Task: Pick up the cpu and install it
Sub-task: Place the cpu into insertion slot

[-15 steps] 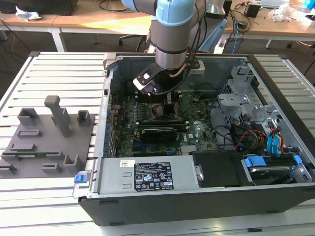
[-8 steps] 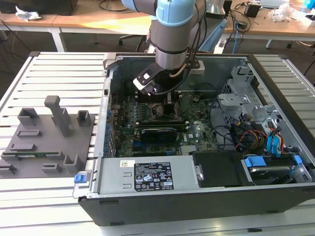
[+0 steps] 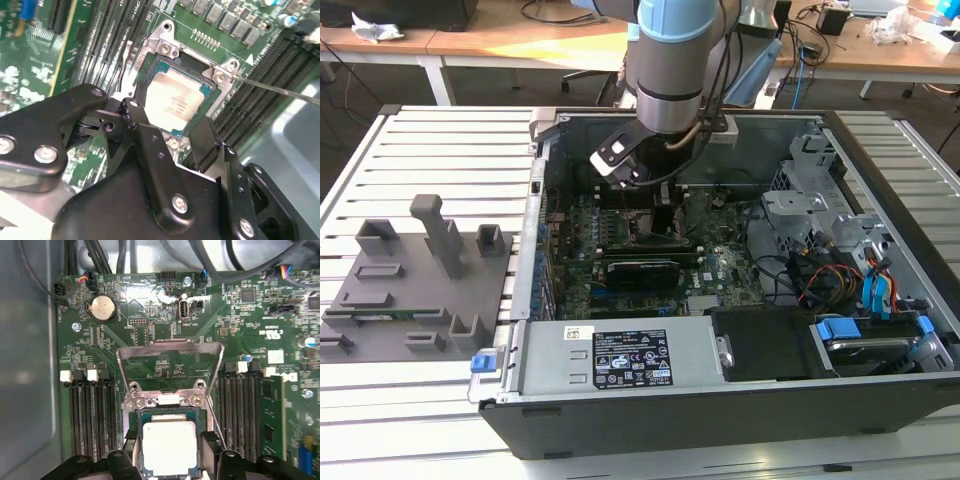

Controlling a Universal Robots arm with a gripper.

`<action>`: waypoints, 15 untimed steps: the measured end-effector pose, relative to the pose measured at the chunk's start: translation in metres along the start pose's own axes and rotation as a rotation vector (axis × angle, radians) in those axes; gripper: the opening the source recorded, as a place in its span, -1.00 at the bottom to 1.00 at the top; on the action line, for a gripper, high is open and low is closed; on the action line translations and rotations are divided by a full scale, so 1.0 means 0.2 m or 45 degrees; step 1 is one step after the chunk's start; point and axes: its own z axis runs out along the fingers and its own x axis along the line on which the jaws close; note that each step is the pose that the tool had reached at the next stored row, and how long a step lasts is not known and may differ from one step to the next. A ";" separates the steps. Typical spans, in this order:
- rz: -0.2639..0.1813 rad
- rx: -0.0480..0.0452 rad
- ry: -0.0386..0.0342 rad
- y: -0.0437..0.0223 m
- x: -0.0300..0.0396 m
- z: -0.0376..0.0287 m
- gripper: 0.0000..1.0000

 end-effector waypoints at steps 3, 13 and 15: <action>0.000 0.000 0.0000 0.001 -0.001 -0.073 0.22; 0.000 0.000 -0.0001 0.002 -0.001 -0.079 -0.43; 0.000 0.000 -0.0001 0.002 -0.001 -0.080 -0.55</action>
